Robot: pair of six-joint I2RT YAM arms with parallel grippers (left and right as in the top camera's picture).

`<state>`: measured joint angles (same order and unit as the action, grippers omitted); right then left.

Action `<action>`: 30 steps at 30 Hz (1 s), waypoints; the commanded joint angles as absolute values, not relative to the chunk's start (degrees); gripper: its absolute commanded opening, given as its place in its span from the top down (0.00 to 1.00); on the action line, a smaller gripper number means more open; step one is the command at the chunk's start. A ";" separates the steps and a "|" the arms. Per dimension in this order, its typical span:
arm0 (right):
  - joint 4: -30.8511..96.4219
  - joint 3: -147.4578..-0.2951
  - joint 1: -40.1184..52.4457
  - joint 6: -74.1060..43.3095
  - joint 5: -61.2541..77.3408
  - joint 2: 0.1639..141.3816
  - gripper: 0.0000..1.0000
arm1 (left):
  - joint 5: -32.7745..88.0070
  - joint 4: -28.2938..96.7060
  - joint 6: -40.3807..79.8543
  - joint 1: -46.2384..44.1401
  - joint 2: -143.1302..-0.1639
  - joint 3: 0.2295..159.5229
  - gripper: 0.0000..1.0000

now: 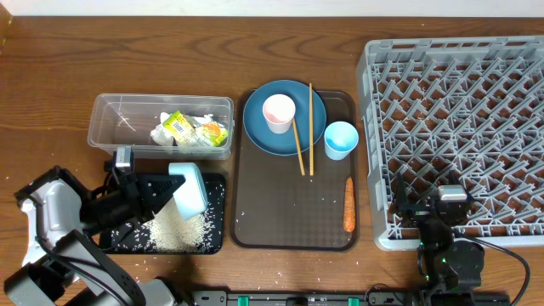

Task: Sort waste into correct bins and load items into the dishwasher rack
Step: 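Carry the emptied bowl right and set it on the brown tray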

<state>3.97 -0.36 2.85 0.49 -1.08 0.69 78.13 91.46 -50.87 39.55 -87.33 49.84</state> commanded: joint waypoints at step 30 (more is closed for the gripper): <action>4.16 -0.32 2.31 0.71 -1.06 0.38 0.01 | 77.28 81.47 -34.63 39.79 -84.53 55.46 0.94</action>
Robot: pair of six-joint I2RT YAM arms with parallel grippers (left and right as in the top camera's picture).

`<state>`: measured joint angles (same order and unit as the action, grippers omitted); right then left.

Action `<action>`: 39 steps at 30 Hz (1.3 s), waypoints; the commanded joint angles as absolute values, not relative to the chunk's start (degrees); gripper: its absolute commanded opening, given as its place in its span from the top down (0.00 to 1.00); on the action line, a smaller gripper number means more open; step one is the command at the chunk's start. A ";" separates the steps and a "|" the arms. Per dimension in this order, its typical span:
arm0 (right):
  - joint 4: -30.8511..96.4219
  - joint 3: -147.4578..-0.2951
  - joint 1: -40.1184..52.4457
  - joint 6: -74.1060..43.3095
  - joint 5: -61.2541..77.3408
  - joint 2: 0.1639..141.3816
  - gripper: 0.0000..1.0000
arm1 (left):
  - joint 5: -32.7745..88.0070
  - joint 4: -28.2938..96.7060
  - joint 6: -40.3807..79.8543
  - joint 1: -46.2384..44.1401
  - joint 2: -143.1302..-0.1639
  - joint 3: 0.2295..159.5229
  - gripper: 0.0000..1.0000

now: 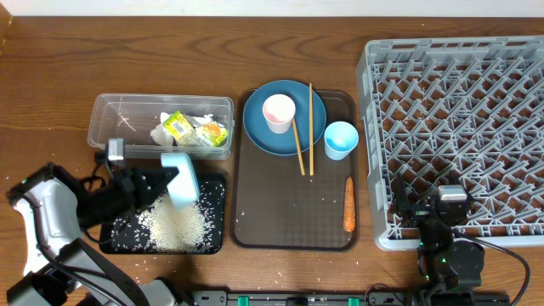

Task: Sort waste into correct bins and load items into the dishwasher rack
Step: 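Carry the emptied bowl right and set it on the brown tray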

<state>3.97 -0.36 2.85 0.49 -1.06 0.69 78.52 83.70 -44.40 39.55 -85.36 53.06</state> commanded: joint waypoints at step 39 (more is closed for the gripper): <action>4.16 -0.32 2.31 0.71 -1.06 0.38 0.01 | 25.06 54.68 25.39 -12.51 -56.45 57.23 0.94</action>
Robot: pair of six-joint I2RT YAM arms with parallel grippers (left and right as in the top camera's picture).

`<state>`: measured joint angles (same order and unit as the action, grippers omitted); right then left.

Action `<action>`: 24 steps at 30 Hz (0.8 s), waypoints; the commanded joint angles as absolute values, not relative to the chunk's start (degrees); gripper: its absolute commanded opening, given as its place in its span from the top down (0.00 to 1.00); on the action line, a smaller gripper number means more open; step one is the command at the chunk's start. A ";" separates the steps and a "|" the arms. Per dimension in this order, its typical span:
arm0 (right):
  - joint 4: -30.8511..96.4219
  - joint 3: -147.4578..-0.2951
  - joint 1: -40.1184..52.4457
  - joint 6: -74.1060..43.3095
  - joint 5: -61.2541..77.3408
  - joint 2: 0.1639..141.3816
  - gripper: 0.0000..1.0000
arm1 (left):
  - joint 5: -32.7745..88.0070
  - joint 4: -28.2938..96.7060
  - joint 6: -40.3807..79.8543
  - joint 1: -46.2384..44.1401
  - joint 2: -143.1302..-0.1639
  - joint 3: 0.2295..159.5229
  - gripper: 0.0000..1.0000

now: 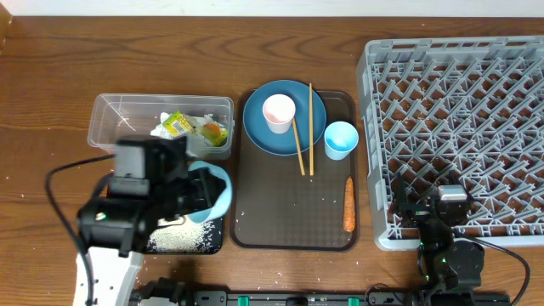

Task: Sort waste into correct bins and load items into the dishwasher rack
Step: 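Carry the emptied bowl right and set it on the brown tray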

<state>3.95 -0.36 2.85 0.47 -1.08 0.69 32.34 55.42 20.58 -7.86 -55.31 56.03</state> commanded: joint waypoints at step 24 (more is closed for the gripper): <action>4.16 -0.32 2.31 0.71 -1.06 0.38 0.01 | 7.73 40.84 36.84 -50.00 -84.18 57.23 0.94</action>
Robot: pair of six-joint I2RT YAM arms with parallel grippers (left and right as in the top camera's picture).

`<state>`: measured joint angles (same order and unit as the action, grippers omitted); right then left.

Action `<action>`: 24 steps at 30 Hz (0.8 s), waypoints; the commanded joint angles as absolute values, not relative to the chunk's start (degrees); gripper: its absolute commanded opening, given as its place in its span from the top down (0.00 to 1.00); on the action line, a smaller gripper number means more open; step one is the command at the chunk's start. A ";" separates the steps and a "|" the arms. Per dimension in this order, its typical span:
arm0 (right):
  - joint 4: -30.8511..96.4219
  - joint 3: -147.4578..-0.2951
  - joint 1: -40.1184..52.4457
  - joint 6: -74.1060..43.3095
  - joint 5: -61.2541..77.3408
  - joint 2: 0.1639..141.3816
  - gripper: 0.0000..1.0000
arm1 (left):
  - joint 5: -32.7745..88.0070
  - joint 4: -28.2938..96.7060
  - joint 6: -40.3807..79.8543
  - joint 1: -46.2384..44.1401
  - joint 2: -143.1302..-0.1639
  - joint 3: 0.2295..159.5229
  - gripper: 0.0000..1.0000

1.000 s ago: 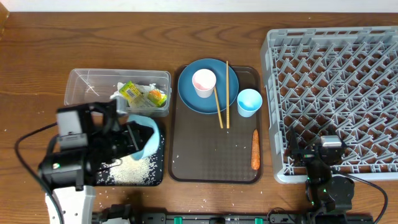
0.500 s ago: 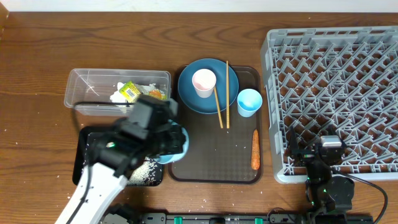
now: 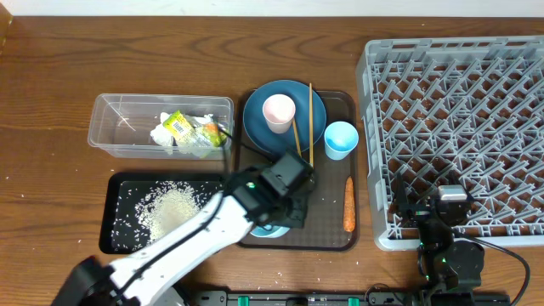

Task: Sort waste into correct bins and load items into the dishwasher rack
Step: 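Carry the emptied bowl right and set it on the brown tray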

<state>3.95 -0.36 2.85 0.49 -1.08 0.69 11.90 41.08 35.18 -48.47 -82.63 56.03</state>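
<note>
My left arm reaches from the bottom left across to the brown tray [image 3: 327,217]. Its gripper [image 3: 285,200] hangs over the tray's front part, its fingers hidden under the wrist. A sliver of the light blue bowl [image 3: 272,230] shows beneath it, and the gripper seems shut on the bowl. The tray also carries a blue plate [image 3: 255,127] with a white cup [image 3: 279,110], two chopsticks [image 3: 310,127], a light blue cup [image 3: 340,138] and a carrot [image 3: 348,204]. My right gripper [image 3: 438,211] rests at the front edge of the grey dishwasher rack [image 3: 459,119].
A black bin [image 3: 123,200] at the front left holds a pile of rice [image 3: 170,212]. Behind it stands a clear bin [image 3: 110,127] with crumpled wrappers [image 3: 183,129]. The rack fills the right side of the table.
My left gripper has moved right with the light blue bowl, from over the black bin's right end to the front of the brown tray. The right arm has not moved.
My left gripper held the light blue bowl tipped over the black bin, with rice piled beneath it. It stayed there tipped at the following moment. Then the bowl was held at the bin's right end, and now it is over the brown tray.
</note>
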 commanded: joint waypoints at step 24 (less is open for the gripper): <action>4.16 -0.32 2.31 0.71 -1.06 0.38 0.01 | 6.66 37.63 37.50 -52.49 -88.73 57.23 0.48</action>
<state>3.97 -0.36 2.85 0.47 -1.08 0.69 7.27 37.45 37.52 -52.36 -88.51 56.03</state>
